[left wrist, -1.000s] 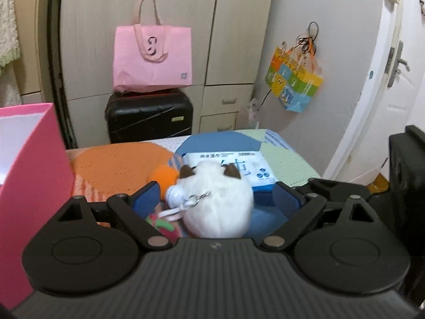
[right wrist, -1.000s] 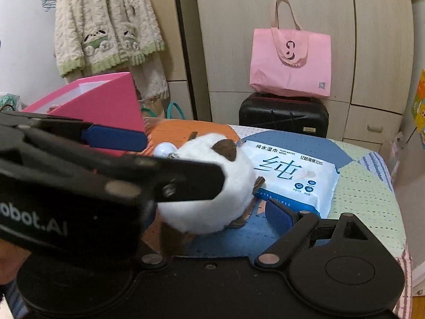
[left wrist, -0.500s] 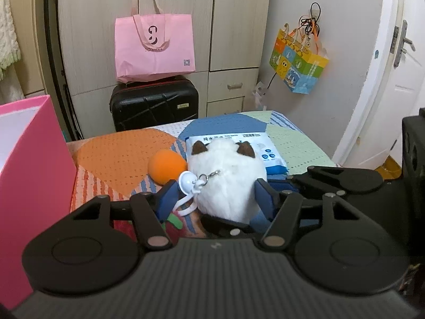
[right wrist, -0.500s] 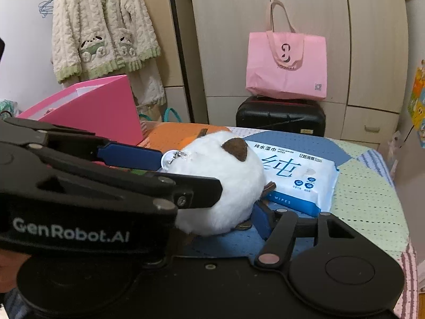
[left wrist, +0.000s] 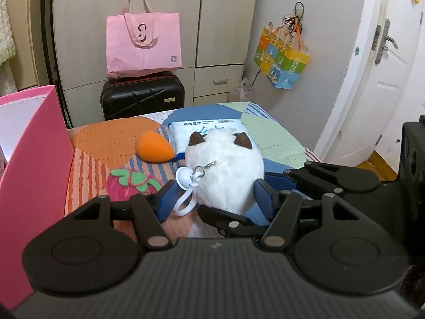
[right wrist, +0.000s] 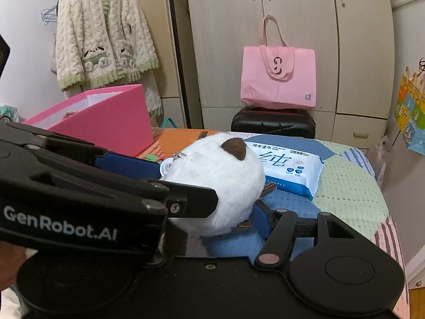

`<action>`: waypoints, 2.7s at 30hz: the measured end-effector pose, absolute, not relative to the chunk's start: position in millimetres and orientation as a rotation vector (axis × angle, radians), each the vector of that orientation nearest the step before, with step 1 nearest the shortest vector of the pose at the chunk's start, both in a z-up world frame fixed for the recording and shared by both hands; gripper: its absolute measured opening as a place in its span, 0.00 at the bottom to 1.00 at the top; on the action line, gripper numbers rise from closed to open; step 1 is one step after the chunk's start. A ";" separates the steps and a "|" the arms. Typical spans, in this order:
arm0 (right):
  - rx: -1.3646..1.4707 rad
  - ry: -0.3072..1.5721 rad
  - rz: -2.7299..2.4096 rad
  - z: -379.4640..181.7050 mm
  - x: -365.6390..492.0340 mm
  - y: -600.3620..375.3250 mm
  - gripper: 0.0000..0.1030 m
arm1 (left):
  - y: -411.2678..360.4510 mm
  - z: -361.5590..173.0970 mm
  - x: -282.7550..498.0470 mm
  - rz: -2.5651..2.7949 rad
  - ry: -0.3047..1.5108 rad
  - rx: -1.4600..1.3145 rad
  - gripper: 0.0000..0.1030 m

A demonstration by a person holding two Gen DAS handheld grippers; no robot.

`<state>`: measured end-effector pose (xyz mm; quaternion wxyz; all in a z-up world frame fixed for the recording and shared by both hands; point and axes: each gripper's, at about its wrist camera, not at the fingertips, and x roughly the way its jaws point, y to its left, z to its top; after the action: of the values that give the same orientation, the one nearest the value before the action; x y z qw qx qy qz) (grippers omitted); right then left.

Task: Organize soft objects
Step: 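Close both grippers on the white plush cat from either side, then lift and carry the white plush cat with both grippers over the box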

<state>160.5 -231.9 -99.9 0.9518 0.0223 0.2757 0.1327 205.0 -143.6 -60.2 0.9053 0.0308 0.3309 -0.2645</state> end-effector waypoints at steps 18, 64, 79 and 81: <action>0.001 0.620 0.224 -75.9 81.3 -197.8 0.66 | -110.7 -48.7 148.1 -0.628 0.848 0.005 0.60; -0.035 0.616 0.553 16.0 0.3 -37.8 0.67 | 70.9 50.0 22.5 -0.517 0.813 0.010 0.62; 0.019 0.575 0.642 29.3 64.0 -34.7 0.67 | 88.4 60.1 80.2 -0.513 0.735 -0.097 0.64; 0.027 0.570 0.635 29.3 77.1 -35.0 0.67 | 88.7 59.8 91.7 -0.508 0.721 -0.104 0.64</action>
<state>77.1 -35.0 29.3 0.9102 0.0130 0.2766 0.3080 91.7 88.7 59.8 0.9030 -0.0504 0.3488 -0.2457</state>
